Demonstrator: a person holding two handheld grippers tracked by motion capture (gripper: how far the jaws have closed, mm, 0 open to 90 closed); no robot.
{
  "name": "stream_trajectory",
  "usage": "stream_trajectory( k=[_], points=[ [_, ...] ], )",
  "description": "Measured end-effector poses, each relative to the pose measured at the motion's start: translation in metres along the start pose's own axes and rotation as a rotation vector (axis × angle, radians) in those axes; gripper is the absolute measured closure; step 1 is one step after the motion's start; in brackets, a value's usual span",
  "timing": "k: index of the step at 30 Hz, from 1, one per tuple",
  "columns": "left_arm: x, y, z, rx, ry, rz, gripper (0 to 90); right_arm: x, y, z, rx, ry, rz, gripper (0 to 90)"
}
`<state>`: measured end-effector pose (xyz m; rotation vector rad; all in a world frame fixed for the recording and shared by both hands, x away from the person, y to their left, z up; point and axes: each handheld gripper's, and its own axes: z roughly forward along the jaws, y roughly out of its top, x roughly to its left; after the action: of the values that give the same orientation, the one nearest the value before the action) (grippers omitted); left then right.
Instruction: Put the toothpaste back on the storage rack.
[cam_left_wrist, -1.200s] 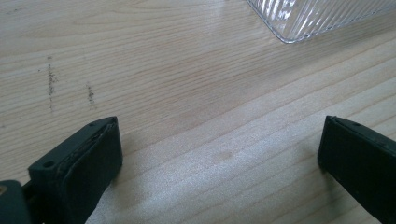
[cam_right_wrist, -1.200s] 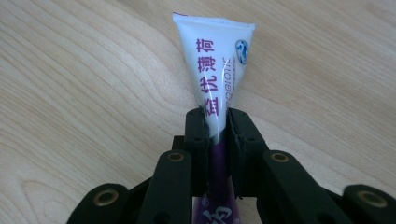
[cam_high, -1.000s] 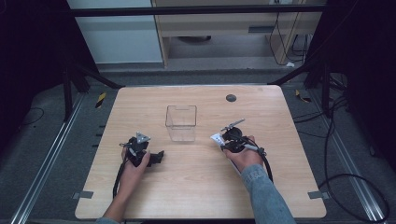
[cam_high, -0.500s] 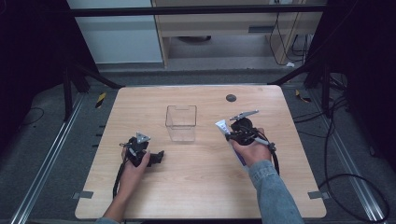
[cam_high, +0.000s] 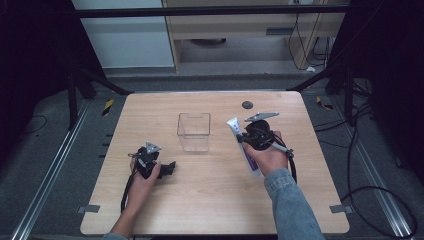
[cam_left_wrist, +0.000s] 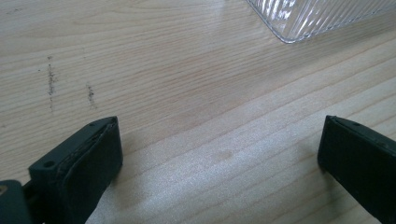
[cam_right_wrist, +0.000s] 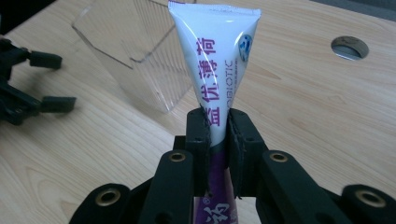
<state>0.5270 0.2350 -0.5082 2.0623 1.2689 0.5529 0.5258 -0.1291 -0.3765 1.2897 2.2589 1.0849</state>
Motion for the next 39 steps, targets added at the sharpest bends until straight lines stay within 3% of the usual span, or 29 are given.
stream_trajectory(
  k=[5, 10, 28, 39],
  points=[
    [0.0, 0.0, 0.0, 0.0, 0.0, 0.0, 0.0, 0.002, 0.009, 0.0, -0.018, 0.008, 0.0, 79.8],
    [0.001, 0.001, 0.001, -0.001, -0.001, -0.002, 0.0, 0.009, 0.017, 0.0, -0.089, 0.021, 0.021, 79.9],
    [0.001, 0.0, 0.001, -0.001, -0.001, -0.003, 0.0, 0.02, 0.048, -0.004, -0.197, 0.035, 0.031, 80.1],
    [0.001, 0.0, 0.0, -0.001, -0.001, 0.0, 0.0, 0.027, 0.067, 0.0, -0.229, 0.042, 0.025, 80.2]
  ],
)
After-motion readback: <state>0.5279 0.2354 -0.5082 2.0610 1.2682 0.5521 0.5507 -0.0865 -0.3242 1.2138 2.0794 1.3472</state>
